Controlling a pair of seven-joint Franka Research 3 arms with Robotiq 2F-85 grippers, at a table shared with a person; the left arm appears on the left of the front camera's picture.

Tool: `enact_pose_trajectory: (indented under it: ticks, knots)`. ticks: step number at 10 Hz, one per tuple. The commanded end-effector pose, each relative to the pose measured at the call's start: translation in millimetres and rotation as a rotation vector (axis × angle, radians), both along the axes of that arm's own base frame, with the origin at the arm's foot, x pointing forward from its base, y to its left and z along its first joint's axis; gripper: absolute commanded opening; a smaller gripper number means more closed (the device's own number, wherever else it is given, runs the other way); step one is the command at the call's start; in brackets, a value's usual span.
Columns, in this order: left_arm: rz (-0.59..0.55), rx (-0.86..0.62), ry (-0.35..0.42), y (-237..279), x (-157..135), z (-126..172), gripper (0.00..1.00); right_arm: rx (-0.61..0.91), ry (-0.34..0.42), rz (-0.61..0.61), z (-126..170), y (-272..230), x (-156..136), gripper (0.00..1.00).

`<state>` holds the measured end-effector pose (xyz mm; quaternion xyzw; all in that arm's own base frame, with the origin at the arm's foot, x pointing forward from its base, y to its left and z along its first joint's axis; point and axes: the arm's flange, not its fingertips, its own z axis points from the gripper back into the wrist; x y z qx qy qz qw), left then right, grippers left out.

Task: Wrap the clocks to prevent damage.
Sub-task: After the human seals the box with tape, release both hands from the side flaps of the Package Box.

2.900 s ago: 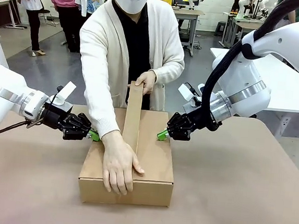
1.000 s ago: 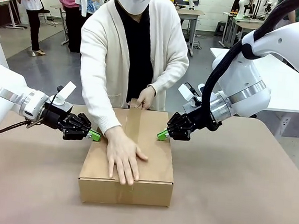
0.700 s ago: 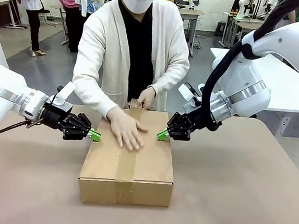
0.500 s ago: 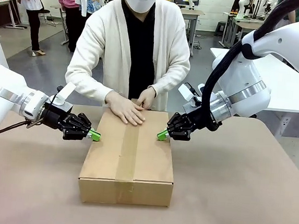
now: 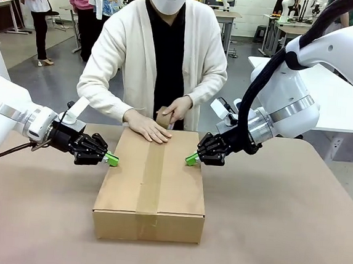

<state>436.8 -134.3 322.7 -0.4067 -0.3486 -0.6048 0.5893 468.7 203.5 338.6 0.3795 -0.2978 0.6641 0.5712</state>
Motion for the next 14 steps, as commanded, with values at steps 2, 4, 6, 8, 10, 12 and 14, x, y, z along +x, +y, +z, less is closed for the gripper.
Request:
enact_pose_trajectory:
  ticks: [2, 4, 6, 8, 10, 12, 14]
  knots:
    - [0.006, 0.007, 0.000, -0.2, -0.4, -2.0, 0.00, -0.005, 0.008, -0.009, -4.1, 1.1, 0.3, 0.01]
    - [0.006, 0.007, 0.000, -0.2, -0.4, -2.0, 0.00, -0.005, 0.008, -0.009, -4.1, 1.1, 0.3, 0.01]
    - [0.006, 0.007, 0.000, -0.2, -0.4, -2.0, 0.00, -0.005, 0.008, -0.009, -4.1, 1.1, 0.3, 0.01]
    - [0.006, 0.007, 0.000, -0.2, -0.4, -2.0, 0.00, -0.005, 0.008, -0.009, -4.1, 1.1, 0.3, 0.01]
    - [0.006, 0.007, 0.000, -0.2, -0.4, -2.0, 0.00, -0.005, 0.008, -0.009, -4.1, 1.1, 0.3, 0.01]
    - [0.006, 0.007, 0.000, -0.2, -0.4, -2.0, 0.00, -0.005, 0.008, -0.009, -4.1, 1.1, 0.3, 0.01]
    - [0.006, 0.007, 0.000, -0.2, -0.4, -2.0, 0.00, -0.005, 0.008, -0.009, -4.1, 1.1, 0.3, 0.01]
